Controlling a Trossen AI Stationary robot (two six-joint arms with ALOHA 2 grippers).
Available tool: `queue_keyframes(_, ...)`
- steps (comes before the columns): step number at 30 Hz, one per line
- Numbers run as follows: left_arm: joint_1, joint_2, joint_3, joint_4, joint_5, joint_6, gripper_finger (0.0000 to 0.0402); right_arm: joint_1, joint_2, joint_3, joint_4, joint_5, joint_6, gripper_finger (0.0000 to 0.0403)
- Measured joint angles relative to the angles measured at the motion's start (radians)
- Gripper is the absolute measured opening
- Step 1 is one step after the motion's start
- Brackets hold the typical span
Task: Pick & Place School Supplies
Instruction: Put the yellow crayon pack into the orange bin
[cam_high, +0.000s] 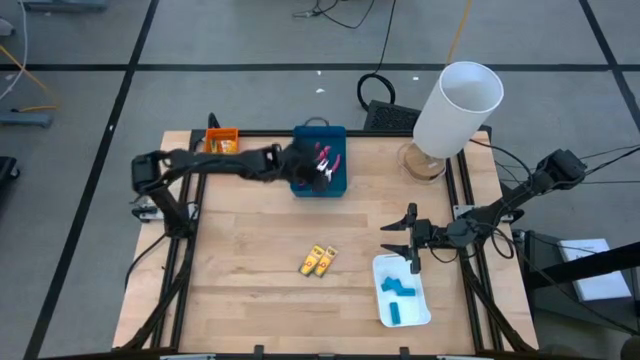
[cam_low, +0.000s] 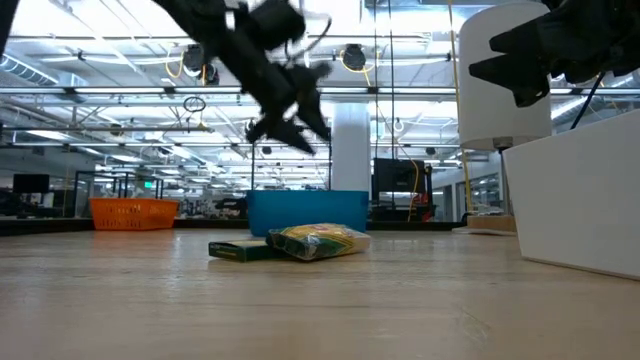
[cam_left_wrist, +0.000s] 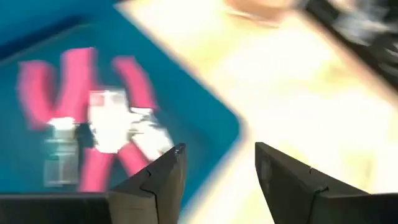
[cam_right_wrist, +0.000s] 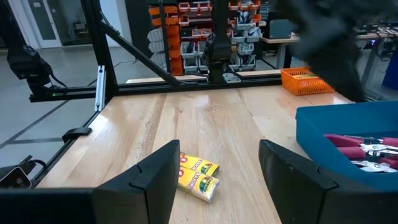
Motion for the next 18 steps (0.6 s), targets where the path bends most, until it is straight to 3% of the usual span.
queue_keyframes(5, -0.203, -0.046, 0.000, -0.018, 0.001, 0.016, 0.0181, 0.000, 0.000, 0.000, 0.000, 0.000, -0.003, 0.0210)
queue_keyframes(13, -0.515, -0.005, 0.000, -0.065, -0.007, -0.030, 0.0170, 0.000, 0.000, 0.000, 0.007, 0.000, 0.000, 0.0210)
queue_keyframes(18, -0.656, 0.048, 0.000, -0.070, -0.154, -0.163, 0.0172, 0.000, 0.000, 0.000, 0.017, -0.001, 0.000, 0.0210)
